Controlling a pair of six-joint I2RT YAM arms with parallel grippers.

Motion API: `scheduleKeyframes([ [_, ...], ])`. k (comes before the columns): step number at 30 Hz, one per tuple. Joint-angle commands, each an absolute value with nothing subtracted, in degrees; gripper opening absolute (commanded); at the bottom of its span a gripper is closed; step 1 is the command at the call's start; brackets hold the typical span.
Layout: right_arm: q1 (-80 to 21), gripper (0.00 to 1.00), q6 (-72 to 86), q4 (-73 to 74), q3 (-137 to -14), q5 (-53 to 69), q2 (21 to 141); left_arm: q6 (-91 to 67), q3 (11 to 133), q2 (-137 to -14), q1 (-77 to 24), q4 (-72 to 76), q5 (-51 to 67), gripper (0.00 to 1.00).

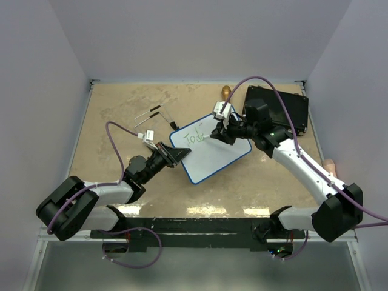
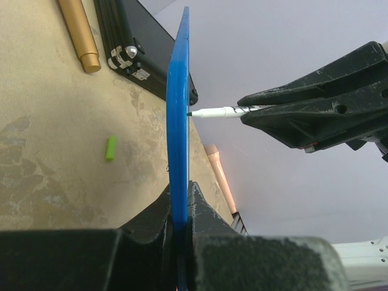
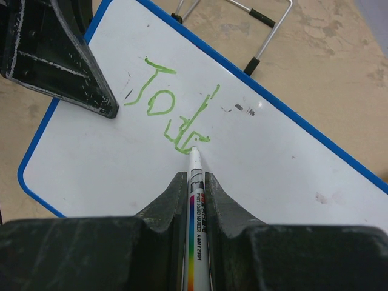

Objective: Write a sentence on the whiteboard

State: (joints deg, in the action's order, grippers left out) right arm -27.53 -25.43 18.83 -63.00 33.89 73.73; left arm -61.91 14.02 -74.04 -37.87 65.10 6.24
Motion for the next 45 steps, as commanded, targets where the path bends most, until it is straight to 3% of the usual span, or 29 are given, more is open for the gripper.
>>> scheduleKeyframes([
  [1,-27.7,0.0,-24.3,15.6,-65.5,31.4,74.3,-63.7,17.1,-72.1,-37.6,108.6,7.6,0.0],
  [45,-27.4,0.0,-25.1,15.9,-65.0,30.4,70.4,-63.8,15.9,-71.8,-37.3,108.7,7.3,0.0],
])
